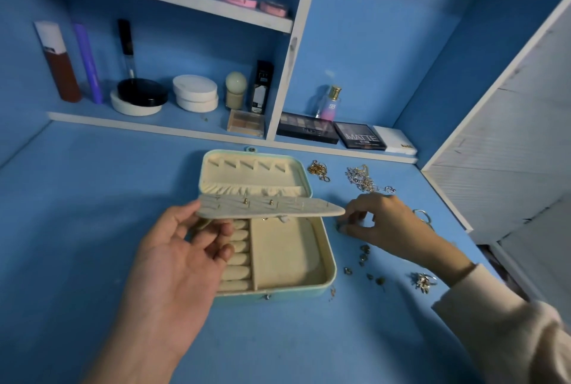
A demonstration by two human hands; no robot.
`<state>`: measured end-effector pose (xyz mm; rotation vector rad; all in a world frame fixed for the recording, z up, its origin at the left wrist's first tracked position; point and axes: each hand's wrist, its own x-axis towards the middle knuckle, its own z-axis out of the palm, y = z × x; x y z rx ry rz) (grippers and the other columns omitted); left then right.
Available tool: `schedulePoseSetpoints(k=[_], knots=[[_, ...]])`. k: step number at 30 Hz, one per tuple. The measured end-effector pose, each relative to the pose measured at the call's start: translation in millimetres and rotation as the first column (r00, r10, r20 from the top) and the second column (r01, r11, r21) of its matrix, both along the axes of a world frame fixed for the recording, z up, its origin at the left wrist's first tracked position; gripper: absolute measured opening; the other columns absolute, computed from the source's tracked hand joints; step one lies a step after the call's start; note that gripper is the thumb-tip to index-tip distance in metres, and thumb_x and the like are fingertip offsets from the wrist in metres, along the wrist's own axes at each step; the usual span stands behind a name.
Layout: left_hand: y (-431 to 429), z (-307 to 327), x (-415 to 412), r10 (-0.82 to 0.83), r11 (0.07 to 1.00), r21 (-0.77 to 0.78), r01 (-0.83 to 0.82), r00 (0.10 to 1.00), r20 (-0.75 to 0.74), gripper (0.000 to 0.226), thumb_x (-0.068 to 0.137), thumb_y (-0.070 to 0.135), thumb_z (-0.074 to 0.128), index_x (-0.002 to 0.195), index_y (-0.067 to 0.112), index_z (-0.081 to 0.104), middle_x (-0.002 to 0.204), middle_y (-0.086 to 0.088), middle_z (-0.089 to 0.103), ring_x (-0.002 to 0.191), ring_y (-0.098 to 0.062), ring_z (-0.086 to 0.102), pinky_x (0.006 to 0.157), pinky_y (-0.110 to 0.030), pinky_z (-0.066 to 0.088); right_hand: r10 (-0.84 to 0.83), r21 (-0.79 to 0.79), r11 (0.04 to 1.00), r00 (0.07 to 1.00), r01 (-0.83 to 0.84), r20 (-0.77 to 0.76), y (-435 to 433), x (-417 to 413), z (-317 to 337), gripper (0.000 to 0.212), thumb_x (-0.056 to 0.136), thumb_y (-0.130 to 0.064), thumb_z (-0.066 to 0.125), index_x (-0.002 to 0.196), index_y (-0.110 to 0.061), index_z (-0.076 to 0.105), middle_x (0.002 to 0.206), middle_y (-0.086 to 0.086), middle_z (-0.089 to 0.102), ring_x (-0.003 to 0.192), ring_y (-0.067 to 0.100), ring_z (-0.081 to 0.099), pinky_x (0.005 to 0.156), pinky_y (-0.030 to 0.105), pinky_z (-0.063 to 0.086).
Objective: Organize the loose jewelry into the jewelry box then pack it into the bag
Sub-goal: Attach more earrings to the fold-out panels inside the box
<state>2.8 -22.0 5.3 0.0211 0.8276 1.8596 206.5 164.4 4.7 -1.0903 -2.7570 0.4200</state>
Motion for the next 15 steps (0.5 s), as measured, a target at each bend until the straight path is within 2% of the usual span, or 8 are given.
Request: schedulePoseSetpoints(k=[4,10,15], knots=[[-0.3,0.2,0.4,0.001,1.0,-0.001,-0.001,1.0,0.005,0.023,0.069,0.023,0.057,0.089,0.014,0.055,0.079,-0.003,0.059,0.066,-0.015,0.049,0.064,-0.027,0.033,0.005,0.025,1.0,1.0,-0.005,-0.007,-1.1,0.4,-1.4,0.026,0.077,-0.029,0.072,0.072,-0.049,0.056,0.074,-0.017,0.057,0.078,0.003,0.053,0.073,0.038,0.049],[0.5,0.6,-0.2,0.002,1.0,-0.019,-0.002,1.0,-0.007,0.037,0.056,0.025,0.063,0.091,0.014,0.055,0.081,-0.003,0.059,0.062,-0.014,0.051,0.063,-0.027,0.032,0.0,0.071,0.998,1.0,0.001,-0.013,-1.2,-0.4,-5.9,0.008,0.079,-0.027,0.071,0.079,-0.034,0.068,0.074,-0.019,0.054,0.079,0.005,0.051,0.07,0.033,0.047],[-0.4,0.5,0.3,0.0,1.0,-0.01,0.0,1.0,-0.007,0.024,0.068,0.024,0.056,0.09,0.014,0.054,0.083,-0.003,0.058,0.064,-0.015,0.049,0.062,-0.027,0.031,0.002,0.116,0.993,0.999,0.002,-0.035,1.8,3.7,-7.9,0.004,0.079,-0.022,0.072,0.078,-0.026,0.071,0.073,-0.016,0.056,0.077,0.008,0.052,0.068,0.03,0.045]])
